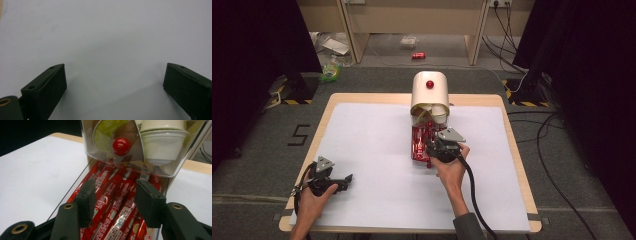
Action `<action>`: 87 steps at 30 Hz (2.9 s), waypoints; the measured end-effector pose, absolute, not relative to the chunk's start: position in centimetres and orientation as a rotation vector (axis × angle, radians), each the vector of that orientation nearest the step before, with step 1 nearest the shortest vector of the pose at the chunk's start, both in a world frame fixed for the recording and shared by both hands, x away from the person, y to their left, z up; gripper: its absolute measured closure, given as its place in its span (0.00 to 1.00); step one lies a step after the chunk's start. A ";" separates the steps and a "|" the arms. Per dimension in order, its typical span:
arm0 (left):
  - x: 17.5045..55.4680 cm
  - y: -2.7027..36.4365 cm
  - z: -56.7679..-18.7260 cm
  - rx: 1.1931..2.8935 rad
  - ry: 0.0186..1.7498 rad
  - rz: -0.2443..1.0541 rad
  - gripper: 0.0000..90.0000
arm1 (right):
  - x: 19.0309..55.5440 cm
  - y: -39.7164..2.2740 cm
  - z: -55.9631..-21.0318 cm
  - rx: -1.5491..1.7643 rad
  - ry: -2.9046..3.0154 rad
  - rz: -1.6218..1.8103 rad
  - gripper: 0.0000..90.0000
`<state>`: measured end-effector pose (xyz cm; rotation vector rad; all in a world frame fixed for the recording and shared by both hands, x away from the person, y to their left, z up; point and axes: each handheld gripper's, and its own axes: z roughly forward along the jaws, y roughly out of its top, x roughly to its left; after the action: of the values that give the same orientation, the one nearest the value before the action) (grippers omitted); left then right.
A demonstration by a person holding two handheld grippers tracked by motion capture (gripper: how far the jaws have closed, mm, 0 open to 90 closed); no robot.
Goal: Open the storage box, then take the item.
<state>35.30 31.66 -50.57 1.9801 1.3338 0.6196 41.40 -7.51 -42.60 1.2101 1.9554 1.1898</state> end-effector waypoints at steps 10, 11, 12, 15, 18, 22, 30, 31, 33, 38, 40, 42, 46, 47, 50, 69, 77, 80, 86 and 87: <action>35.3 31.7 -50.6 1.980 1.334 0.619 0.05 | 41.9 -7.4 -42.5 1.221 1.954 1.182 0.53; 35.3 31.7 -50.6 1.980 1.334 0.619 0.05 | 42.0 -7.4 -42.5 1.223 1.955 1.184 0.52; 35.3 31.7 -50.6 1.980 1.334 0.619 0.05 | 42.0 -7.4 -42.5 1.228 1.951 1.186 0.52; 35.3 31.7 -50.6 1.981 1.334 0.619 0.05 | 42.1 -7.4 -42.5 1.238 1.948 1.192 0.52; 35.3 31.7 -50.6 1.981 1.334 0.619 0.05 | 42.2 -7.4 -42.4 1.238 1.948 1.194 0.52; 35.3 31.7 -50.6 1.980 1.334 0.619 0.05 | 42.3 -7.1 -42.4 1.233 1.960 1.185 0.52; 35.3 31.7 -50.6 1.980 1.334 0.620 0.05 | 42.7 -6.4 -42.6 1.220 1.988 1.161 0.53; 35.3 31.7 -50.6 1.980 1.334 0.620 0.05 | 42.7 -6.3 -42.6 1.220 1.992 1.158 0.53; 35.3 31.7 -50.6 1.980 1.334 0.620 0.05 | 42.8 -6.1 -42.7 1.221 2.001 1.152 0.53; 35.3 31.7 -50.6 1.980 1.333 0.620 0.05 | 43.0 -5.7 -43.2 1.213 2.026 1.126 0.54; 35.3 31.6 -50.6 1.980 1.333 0.622 0.05 | 43.1 -5.6 -43.3 1.216 2.035 1.119 0.54; 35.3 31.6 -50.6 1.980 1.333 0.621 0.05 | 43.1 -5.4 -43.5 1.213 2.042 1.117 0.54; 35.3 31.6 -50.6 1.980 1.333 0.621 0.05 | 43.1 -5.1 -43.7 1.216 2.050 1.110 0.54; 35.3 31.6 -50.6 1.980 1.333 0.621 0.05 | 43.2 -5.0 -43.8 1.216 2.054 1.104 0.54; 35.3 31.6 -50.6 1.980 1.333 0.622 0.05 | 43.2 -4.8 -44.0 1.210 2.065 1.093 0.54; 35.3 31.7 -50.6 1.980 1.334 0.619 0.05 | 43.1 -3.5 -44.9 1.212 2.061 0.985 0.76; 35.3 31.7 -50.6 1.980 1.333 0.620 0.05 | 43.1 -4.5 -44.3 1.224 2.040 0.991 0.89; 35.3 31.7 -50.6 1.977 1.335 0.615 0.05 | 43.1 -5.1 -44.2 1.240 2.049 1.017 0.90; 35.3 31.6 -50.6 1.980 1.333 0.621 0.05 | 42.7 -5.6 -43.9 1.218 2.073 1.021 0.90; 35.3 31.6 -50.6 1.980 1.333 0.621 0.05 | 42.5 -5.8 -43.9 1.217 2.077 1.023 0.91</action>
<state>35.29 31.65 -50.57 1.9796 1.3333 0.6215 42.54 -5.75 -43.89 1.2170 2.0769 1.0228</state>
